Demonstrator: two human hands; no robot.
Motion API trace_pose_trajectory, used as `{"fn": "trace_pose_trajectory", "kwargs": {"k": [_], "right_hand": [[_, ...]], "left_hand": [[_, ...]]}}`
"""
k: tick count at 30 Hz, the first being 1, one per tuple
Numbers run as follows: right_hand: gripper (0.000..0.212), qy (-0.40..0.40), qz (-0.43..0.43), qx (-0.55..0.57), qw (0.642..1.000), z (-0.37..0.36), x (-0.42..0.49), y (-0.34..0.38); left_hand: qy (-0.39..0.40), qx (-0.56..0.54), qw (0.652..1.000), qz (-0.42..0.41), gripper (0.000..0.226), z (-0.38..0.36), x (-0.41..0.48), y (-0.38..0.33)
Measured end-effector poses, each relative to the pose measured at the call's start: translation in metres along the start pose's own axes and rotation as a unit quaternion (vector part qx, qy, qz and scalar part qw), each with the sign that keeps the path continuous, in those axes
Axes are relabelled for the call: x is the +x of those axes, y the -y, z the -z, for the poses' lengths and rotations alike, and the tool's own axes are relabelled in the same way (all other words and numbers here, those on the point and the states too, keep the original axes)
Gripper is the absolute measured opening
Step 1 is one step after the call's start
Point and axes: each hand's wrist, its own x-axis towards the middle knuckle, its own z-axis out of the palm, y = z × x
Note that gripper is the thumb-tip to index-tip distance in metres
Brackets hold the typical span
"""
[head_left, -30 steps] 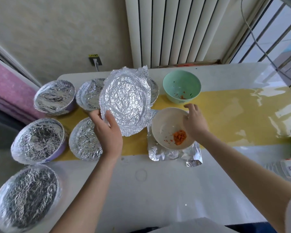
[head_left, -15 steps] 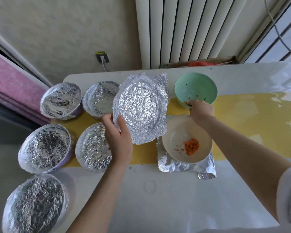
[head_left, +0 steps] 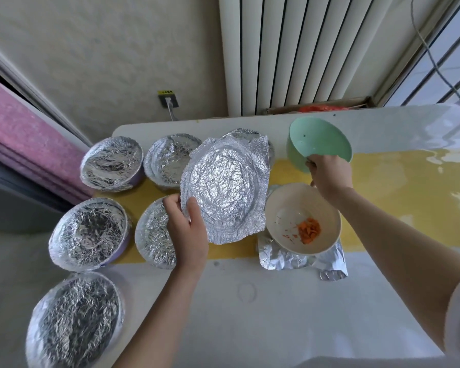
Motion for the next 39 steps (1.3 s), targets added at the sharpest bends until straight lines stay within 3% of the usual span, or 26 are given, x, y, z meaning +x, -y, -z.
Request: {"fn": "trace_pose_trajectory", "kwargs": {"k": [10,18,30,32,39], "right_hand": [[0.017,-0.126,0.06,0.099,0.985,0.044,-0.075,0.049],[0.011,-0.21,0.184,0.056,0.959,0.038,-0.17,0.085],[0.01,-0.105,0.288,0.041,0.951,0.008,-0.281,0.117],[0.018,-0.089,0.307,0.018,0.947,0.003,-0.291,0.12],[0.023,-0.005,0.308,-0.038,0.951,-0.023,-0.311,0.126]], "left_hand": [[-0.014,-0.024,0.999,-0.025,0.012,0.068,-0.012,0.004],[-0.026,-0.023,0.998,-0.044,0.01,0.139,-0.039,0.008],[-0.077,-0.015,0.997,-0.006,0.014,0.212,-0.073,0.039],[-0.08,-0.011,0.997,-0.013,0.008,0.218,-0.077,0.04],[-0.057,0.003,0.998,-0.007,0.006,0.224,-0.094,0.043]]}}
